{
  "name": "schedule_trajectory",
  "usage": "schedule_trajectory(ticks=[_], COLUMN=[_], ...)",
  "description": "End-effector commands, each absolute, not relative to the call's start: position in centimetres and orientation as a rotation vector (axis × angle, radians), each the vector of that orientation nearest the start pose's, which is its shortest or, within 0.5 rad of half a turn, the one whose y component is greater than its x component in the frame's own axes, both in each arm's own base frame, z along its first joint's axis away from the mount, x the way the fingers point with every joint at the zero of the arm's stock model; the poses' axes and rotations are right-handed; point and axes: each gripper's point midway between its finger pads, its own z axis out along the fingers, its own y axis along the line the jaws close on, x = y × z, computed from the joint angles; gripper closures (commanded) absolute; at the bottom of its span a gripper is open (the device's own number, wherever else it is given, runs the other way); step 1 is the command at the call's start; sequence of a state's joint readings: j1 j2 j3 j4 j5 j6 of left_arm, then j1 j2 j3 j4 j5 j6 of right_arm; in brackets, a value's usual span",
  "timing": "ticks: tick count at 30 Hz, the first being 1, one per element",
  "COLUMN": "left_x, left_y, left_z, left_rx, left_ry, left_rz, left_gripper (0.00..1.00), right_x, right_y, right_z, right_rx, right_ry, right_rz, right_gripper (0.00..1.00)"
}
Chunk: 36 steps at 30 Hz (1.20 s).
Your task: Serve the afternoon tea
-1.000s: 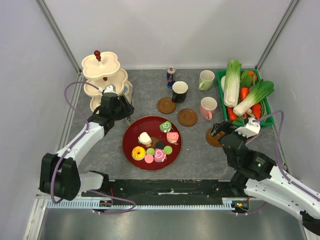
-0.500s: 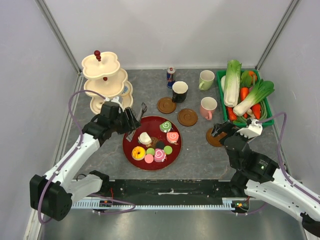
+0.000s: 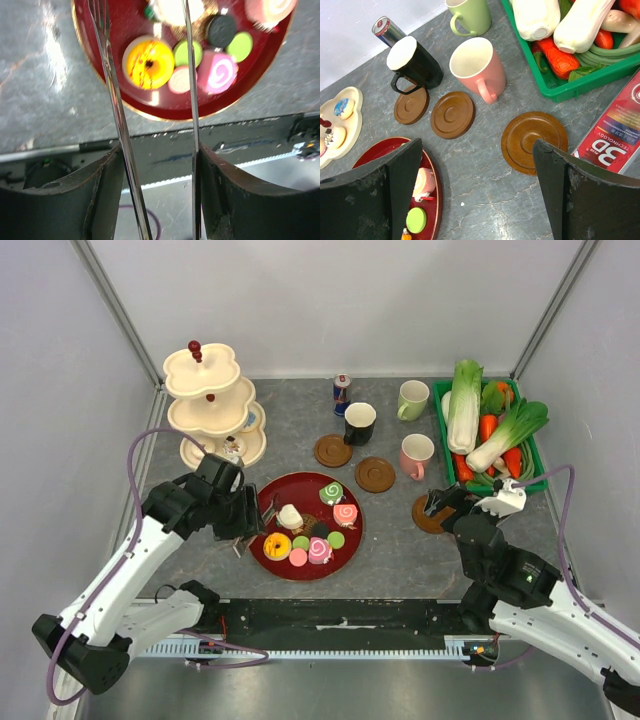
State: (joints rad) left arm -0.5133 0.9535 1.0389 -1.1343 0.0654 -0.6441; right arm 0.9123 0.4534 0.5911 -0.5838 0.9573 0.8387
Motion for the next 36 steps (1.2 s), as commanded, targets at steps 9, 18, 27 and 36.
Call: schedule_trajectory(ticks=[9, 18, 27, 36], left_x=[10.4, 9.9, 9.4, 9.5], left_y=[-13.2, -13.6, -14.0, -14.6], left_z=[17.1, 15.9, 15.7, 15.5], left_rx=[-0.048, 0.024, 0.105, 0.124], left_ry=[2.881, 2.953, 3.005, 3.009], left_rz=[-0.541, -0.499, -0.466, -0.483], left_gripper=[0.37, 0.37, 0.37, 0.42], right_x=[21.2, 21.3, 21.2, 21.1], right_y=[7.2, 7.3, 7.1, 6.9], right_z=[20.9, 20.4, 20.3, 20.4], right_rx=[0.493, 0.487, 0.491, 0.497], right_ry=[1.759, 1.771, 1.767, 1.761], right_rz=[0.285, 0.271, 0.272, 0.266], right_gripper=[0.02, 0.02, 0.02, 0.02])
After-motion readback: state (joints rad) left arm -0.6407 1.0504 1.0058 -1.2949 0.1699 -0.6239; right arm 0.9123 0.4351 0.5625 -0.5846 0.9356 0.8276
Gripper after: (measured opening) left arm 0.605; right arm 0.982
